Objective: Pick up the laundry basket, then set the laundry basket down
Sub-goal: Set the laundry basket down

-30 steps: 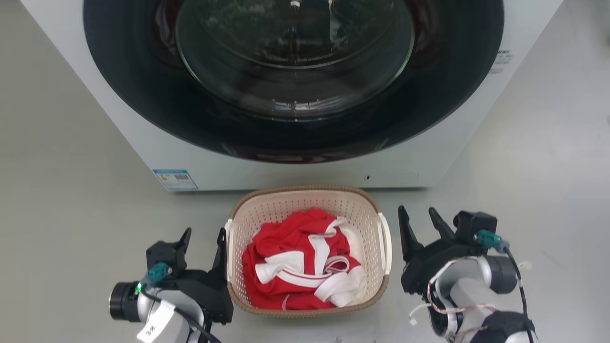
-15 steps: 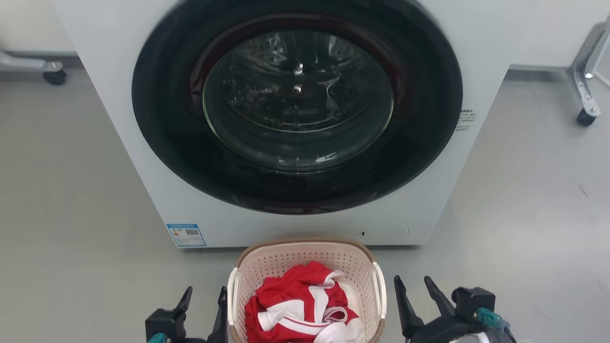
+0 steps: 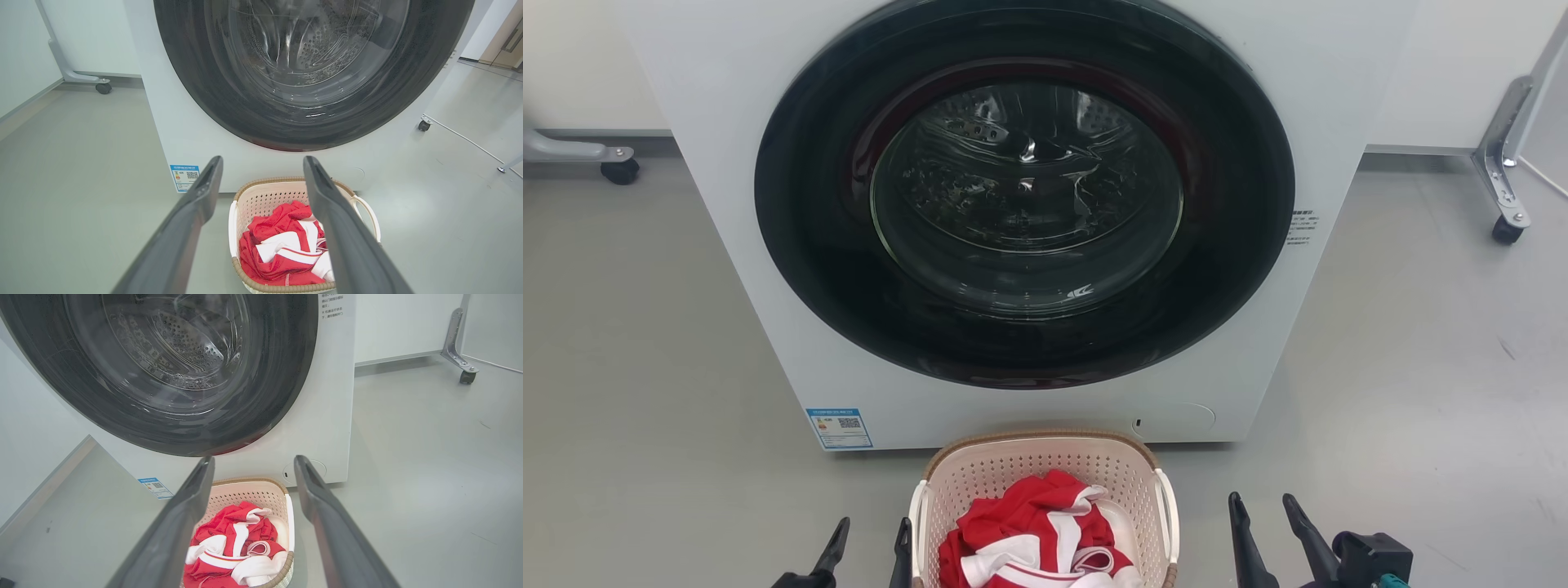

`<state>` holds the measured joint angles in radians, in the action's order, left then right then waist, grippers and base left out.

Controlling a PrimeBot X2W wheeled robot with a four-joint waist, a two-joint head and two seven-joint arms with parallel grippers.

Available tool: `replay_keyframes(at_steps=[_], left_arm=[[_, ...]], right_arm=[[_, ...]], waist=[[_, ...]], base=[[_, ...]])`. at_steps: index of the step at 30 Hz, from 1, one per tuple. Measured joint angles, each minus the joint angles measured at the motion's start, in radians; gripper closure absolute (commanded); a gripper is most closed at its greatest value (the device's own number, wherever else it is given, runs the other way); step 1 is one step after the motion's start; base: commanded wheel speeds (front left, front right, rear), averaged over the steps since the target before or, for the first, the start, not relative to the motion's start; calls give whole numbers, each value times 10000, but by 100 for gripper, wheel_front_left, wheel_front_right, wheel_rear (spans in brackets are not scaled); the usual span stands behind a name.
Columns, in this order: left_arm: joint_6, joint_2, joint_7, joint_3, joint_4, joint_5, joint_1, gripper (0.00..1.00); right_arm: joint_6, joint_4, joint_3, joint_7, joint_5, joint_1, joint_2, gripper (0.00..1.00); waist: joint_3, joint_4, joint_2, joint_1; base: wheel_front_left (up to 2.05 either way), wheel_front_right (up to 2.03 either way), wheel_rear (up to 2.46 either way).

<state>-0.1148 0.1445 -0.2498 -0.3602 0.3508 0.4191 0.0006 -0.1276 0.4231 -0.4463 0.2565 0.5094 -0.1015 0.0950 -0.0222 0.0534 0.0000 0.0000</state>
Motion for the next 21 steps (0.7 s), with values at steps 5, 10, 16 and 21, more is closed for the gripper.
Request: replay_keyframes(at_steps=[5,10,16,21], left_arm=[[-10,-33,0,230,-407,-86,160,0],[-29,-84,0,418,-738,-176,314,0],[-84,-140,0,627,-1035,-474,343,0],[-84,-176,0,660,-1187,-713,454,0]], right_arm=[[0,-531,337,-2,-378,387,-109,0],[0,-951,608,0,-794,593,-161,0],[0,-1289,834,-2,-1202,755,-236,0],[0,-1522,1083,0,-1409,802,-286,0]], waist=[[-9,-2,0,0],[12,14,0,0],[36,12,0,0],[55,0,0,0]], base=[[0,0,0],[0,0,0],[0,0,0],[0,0,0]])
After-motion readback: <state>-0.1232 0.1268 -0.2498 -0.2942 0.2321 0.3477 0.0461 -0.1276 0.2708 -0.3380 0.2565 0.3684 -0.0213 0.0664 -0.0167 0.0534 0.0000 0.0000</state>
